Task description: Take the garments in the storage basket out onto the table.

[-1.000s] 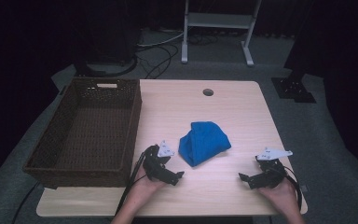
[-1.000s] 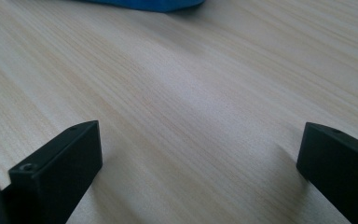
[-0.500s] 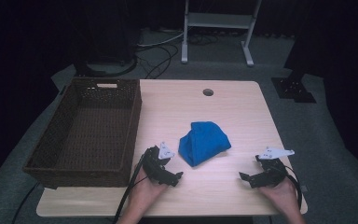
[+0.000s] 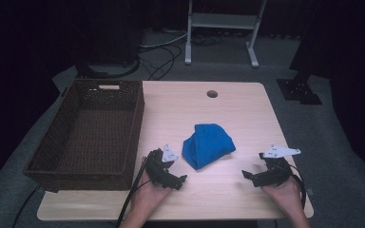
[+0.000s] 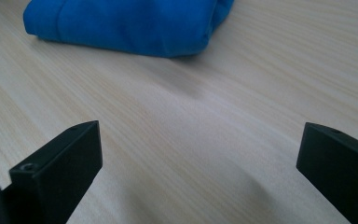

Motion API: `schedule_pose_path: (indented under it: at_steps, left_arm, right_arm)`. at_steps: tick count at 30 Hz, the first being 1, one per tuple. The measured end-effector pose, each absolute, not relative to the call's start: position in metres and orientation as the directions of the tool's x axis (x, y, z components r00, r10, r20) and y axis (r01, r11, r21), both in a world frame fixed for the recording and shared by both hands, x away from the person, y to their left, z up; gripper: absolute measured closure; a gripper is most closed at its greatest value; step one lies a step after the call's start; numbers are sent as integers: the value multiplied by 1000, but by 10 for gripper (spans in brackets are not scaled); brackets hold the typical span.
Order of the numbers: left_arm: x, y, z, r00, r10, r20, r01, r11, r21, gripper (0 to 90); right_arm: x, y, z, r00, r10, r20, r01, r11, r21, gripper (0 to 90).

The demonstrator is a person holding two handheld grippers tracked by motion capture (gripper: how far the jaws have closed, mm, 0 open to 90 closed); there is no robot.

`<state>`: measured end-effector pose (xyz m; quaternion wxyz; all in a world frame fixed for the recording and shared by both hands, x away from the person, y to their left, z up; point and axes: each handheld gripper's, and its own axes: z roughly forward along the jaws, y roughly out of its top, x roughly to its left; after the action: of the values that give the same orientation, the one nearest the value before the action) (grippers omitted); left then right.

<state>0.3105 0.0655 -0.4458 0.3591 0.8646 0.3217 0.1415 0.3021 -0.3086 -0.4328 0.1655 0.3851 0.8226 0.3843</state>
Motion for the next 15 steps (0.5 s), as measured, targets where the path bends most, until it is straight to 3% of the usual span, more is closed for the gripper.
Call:
schedule_pose_path:
  at_steps: [15]
  left_arm:
    - [311,65,-446,750,661,12,457,-531,713,0]
  right_arm:
    - [320,-292,-423,-670,742,30,491,412,767,0]
